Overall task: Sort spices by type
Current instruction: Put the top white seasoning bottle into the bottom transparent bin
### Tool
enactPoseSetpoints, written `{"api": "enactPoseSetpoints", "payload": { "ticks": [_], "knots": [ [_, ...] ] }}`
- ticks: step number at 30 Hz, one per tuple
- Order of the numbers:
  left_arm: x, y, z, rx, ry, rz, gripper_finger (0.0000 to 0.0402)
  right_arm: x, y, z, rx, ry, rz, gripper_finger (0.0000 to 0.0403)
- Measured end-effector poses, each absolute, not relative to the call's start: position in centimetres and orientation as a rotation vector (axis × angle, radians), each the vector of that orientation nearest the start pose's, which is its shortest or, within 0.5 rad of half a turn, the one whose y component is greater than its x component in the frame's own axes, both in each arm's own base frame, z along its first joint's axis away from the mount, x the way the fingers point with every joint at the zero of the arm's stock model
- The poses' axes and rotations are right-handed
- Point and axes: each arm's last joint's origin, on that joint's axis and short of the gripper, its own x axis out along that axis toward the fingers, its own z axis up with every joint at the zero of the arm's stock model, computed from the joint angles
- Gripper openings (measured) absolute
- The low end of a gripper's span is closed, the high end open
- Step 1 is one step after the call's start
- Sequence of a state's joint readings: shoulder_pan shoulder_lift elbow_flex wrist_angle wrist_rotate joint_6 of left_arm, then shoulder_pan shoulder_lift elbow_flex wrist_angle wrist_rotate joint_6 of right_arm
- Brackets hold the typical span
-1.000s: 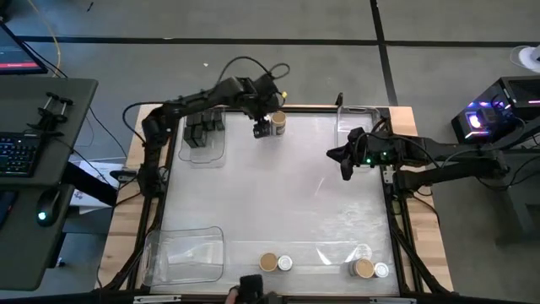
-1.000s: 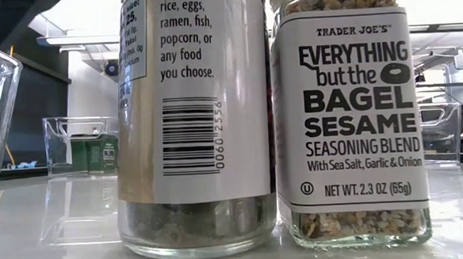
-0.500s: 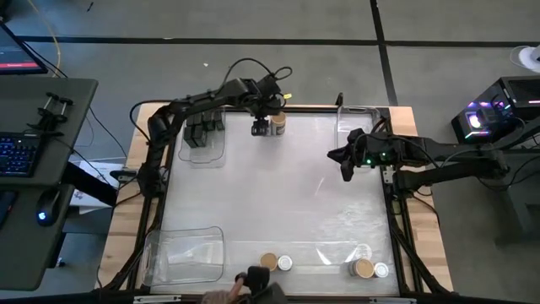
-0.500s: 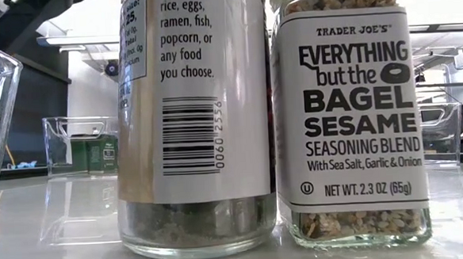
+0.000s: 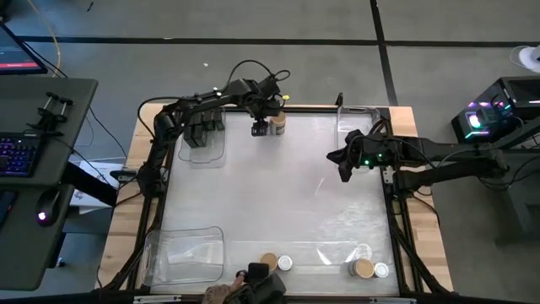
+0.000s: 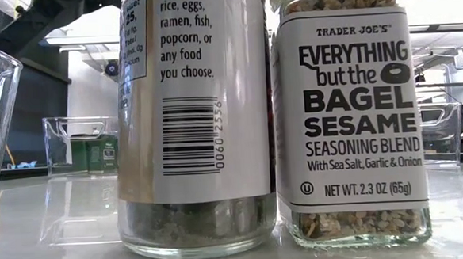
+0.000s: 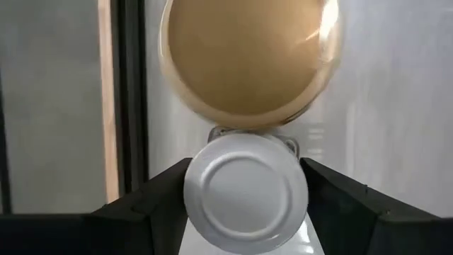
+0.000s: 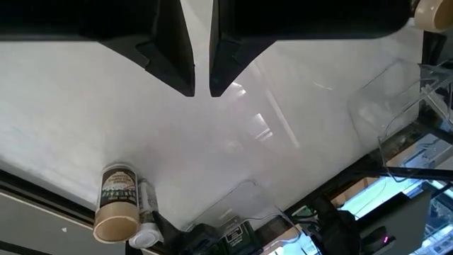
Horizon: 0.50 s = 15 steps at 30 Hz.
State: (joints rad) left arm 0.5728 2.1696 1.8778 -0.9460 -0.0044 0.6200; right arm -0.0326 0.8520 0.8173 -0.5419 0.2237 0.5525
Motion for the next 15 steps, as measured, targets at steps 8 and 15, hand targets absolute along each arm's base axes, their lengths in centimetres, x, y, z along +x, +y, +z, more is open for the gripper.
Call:
{"api": "enactPoseSetpoints", "payload": {
  "ticks": [8,15],
  "knots": [
    [38.5,23.7,21.4,0.139,1.262,0.042,0.0227,17.3,-1.2,30.1,0.497,0.487,-0.405,0.0039],
    [38.4,21.7,21.4,0.047,1.345,-0.01,0.017,17.3,-1.2,30.1,0.5,0.491,-0.394,0.0039]
  ]
}}
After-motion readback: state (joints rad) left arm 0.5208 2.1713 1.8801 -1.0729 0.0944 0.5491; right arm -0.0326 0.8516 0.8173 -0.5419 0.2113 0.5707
